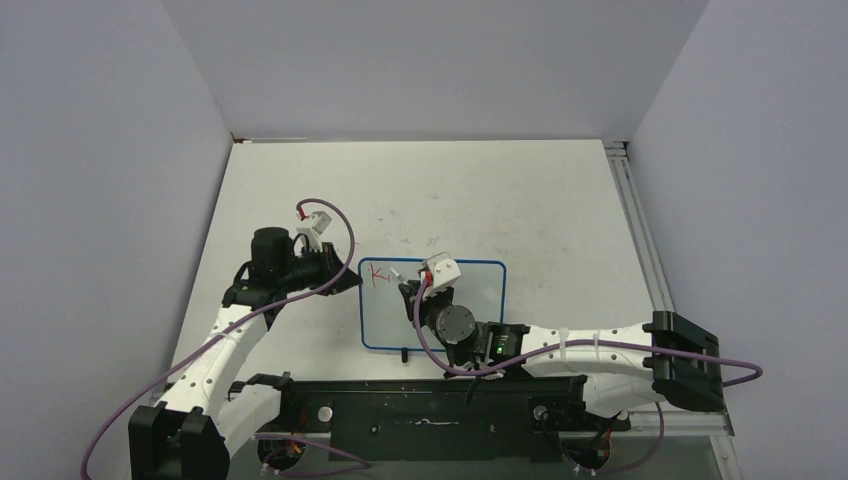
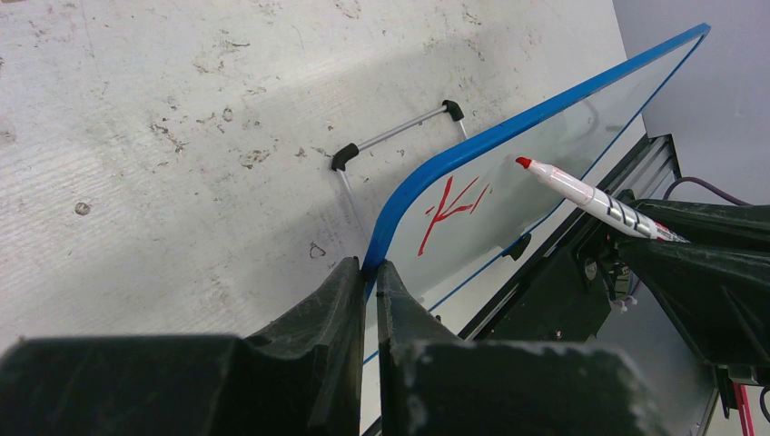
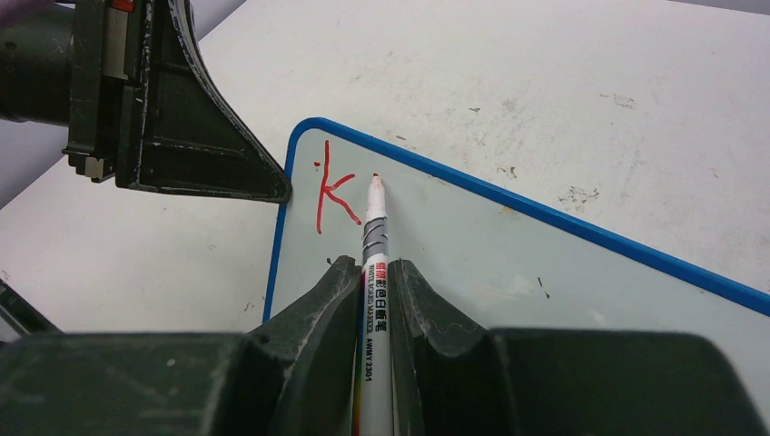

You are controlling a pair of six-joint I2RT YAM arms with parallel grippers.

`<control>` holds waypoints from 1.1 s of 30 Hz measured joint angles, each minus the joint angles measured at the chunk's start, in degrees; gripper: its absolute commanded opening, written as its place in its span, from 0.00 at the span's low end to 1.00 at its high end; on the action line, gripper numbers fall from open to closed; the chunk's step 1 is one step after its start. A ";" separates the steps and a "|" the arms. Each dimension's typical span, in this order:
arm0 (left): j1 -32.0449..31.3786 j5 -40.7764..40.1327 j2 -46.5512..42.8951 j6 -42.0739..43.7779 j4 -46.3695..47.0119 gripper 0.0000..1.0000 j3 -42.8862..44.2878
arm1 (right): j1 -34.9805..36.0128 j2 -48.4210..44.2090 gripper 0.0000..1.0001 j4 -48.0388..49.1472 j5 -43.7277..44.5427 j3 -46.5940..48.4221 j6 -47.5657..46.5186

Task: Write a sentence on the whiteboard

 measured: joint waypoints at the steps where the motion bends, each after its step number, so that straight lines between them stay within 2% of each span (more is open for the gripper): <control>1: 0.00 0.00 0.00 0.00 0.02 0.00 0.00 | -0.04 0.00 0.05 0.02 0.00 0.00 0.00; 26: 0.00 -0.04 0.00 0.04 0.00 0.00 0.00 | -0.79 1.18 0.05 0.11 -1.60 0.04 0.39; 33: 0.00 -0.02 0.00 0.04 0.00 0.00 0.00 | 1.77 -0.13 0.05 0.76 -2.38 0.04 -2.84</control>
